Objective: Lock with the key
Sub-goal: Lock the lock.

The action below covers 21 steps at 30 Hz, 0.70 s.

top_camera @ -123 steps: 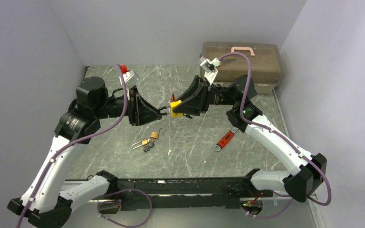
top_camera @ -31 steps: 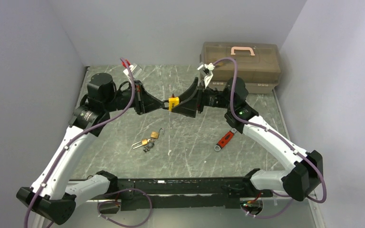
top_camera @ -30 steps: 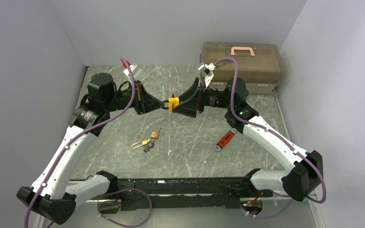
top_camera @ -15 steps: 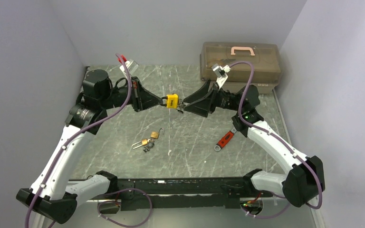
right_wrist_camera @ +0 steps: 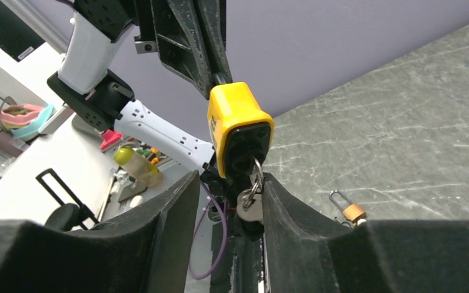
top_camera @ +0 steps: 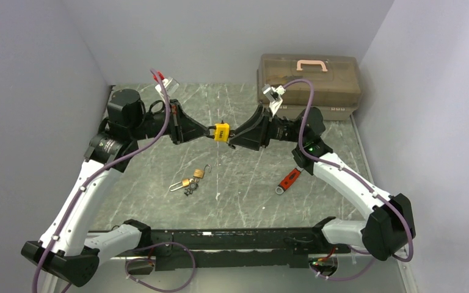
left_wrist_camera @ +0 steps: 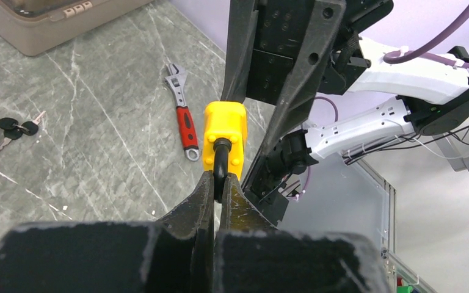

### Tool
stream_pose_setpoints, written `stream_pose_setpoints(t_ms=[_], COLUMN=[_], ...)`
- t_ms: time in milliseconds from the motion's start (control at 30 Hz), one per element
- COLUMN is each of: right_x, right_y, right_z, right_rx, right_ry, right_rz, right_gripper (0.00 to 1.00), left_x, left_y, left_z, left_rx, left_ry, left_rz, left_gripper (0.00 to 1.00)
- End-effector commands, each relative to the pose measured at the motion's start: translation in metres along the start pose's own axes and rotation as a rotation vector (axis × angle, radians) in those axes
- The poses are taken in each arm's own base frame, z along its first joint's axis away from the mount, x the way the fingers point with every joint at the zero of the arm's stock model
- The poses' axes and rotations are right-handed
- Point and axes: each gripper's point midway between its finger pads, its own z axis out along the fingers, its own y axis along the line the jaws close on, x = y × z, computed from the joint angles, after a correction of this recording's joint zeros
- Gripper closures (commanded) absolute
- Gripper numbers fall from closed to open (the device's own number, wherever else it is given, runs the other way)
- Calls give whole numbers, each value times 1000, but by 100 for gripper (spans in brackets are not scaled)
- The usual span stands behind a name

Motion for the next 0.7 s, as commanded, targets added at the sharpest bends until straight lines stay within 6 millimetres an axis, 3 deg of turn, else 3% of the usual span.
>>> stream_pose_setpoints(t_ms=[0,300,467,667], right_x=[-16,-13,-9,-1], right_y=[7,-3,-12,-37], right_z=[5,2,-9,-38], right_rx=[-16,44,108,200], right_ry=[-23,-17,-24,-54], right_rz=[-76,-78,-81,-32], right_gripper=[62,98,100,100], left_x=[-21,-21,-25,-31], left_y=[-23,-20,-12,2], left_z=[-8,-10,-18,-29], left_rx=[55,25,-29,-91], left_ry=[-55,-58,-76,-109], left_rz=[73,82,93,98], left_gripper=[100,100,100,100])
